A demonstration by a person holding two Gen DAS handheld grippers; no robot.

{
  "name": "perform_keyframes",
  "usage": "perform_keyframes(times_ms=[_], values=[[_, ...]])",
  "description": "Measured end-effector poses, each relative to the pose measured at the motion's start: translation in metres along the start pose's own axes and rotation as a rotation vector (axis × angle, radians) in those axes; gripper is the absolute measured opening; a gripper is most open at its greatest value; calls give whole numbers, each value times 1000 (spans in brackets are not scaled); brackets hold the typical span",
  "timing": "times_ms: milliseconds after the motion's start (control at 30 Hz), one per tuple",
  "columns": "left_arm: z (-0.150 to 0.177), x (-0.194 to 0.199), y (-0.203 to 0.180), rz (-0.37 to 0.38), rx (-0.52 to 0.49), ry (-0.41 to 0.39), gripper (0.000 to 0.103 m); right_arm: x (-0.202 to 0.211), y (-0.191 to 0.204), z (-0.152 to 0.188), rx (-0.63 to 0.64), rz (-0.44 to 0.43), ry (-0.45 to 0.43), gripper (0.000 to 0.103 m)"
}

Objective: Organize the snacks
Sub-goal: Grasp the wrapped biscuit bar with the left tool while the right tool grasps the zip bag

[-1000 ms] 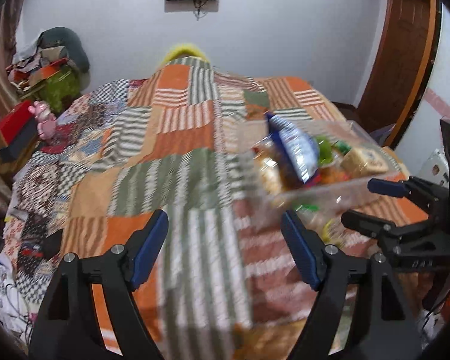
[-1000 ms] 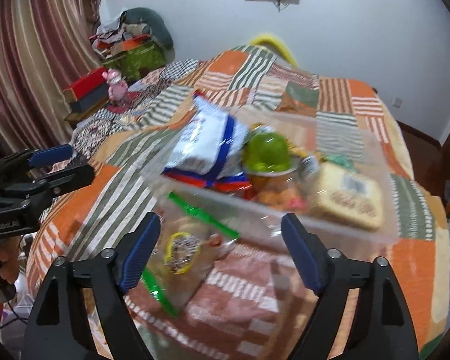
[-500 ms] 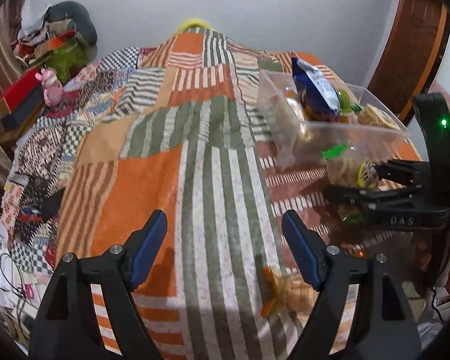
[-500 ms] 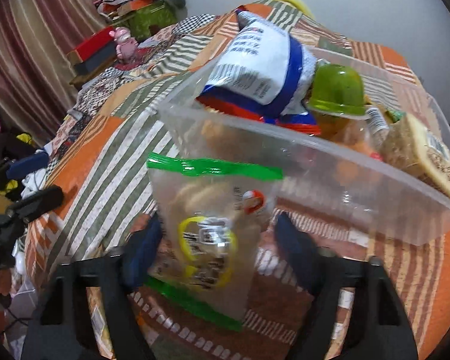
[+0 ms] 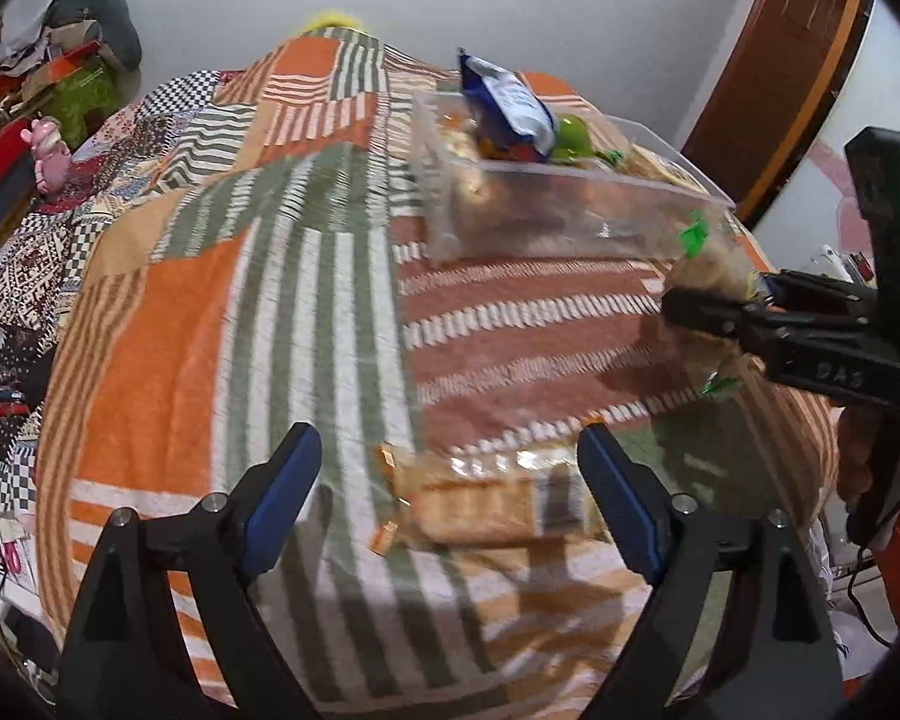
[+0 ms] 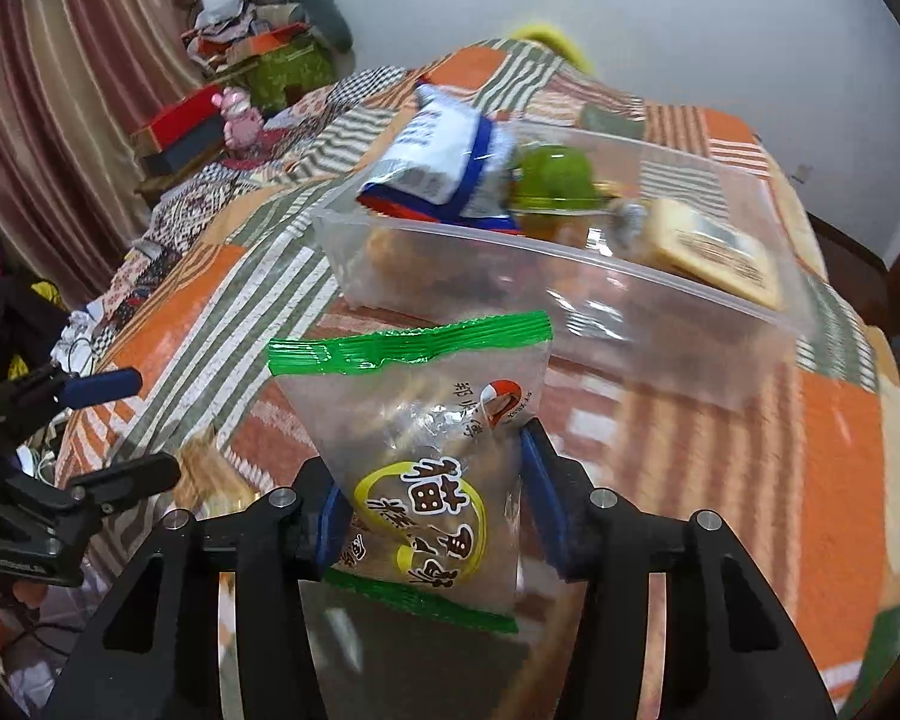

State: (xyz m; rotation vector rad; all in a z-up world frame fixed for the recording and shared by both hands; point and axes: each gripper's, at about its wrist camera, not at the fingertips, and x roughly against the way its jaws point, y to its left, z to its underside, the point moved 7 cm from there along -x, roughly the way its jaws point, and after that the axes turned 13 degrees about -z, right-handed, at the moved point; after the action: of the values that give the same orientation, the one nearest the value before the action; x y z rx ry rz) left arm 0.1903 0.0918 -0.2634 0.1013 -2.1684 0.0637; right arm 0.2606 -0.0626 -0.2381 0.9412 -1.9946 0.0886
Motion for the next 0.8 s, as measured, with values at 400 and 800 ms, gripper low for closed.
perform_keyframes(times_ms=[400, 800], values=[[24, -32, -24, -17, 5, 113, 95, 39, -13, 23, -42, 23, -55, 47], [12, -33, -36, -10, -9, 91, 84, 51, -26, 29, -83, 14, -96, 47]])
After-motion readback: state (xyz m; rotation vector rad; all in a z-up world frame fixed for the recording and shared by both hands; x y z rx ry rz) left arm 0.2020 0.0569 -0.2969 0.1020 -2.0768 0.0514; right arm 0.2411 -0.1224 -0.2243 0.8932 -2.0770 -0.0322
